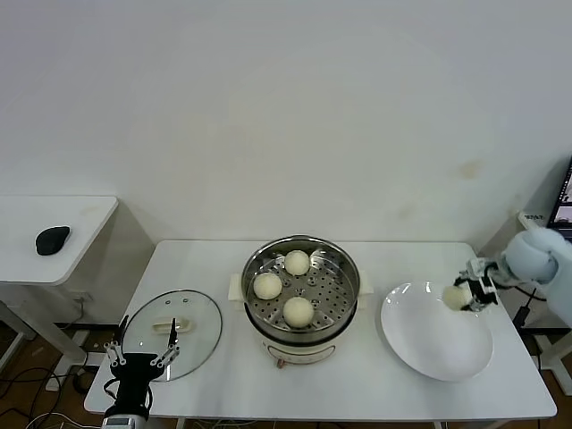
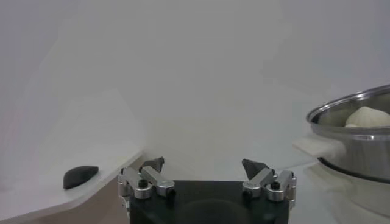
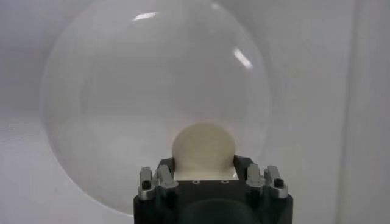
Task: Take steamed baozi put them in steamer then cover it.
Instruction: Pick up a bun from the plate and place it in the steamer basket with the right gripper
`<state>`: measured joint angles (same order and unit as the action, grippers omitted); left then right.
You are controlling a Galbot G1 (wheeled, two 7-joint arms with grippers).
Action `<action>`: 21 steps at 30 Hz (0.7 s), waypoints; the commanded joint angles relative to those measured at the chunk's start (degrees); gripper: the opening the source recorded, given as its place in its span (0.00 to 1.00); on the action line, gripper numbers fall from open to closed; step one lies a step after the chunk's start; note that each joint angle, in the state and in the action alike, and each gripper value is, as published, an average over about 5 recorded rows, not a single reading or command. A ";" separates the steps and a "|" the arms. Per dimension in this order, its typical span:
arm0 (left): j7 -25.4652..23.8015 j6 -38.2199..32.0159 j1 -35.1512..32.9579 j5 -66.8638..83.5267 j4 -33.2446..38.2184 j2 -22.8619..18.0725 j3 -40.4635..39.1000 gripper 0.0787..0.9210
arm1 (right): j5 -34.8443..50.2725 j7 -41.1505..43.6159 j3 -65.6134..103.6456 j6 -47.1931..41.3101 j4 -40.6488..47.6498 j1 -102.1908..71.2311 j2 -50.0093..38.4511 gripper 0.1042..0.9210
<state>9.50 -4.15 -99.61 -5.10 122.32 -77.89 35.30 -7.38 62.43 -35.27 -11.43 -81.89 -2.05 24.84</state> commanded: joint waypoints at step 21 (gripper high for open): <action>0.04 0.11 1.31 -0.16 -1.47 -0.44 0.13 0.88 | 35.02 -10.09 -38.76 -20.01 -7.02 38.49 27.42 0.63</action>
<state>9.52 -3.98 -98.28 -5.18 121.22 -78.17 35.31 20.62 55.34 -67.05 -26.13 -90.04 33.36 41.80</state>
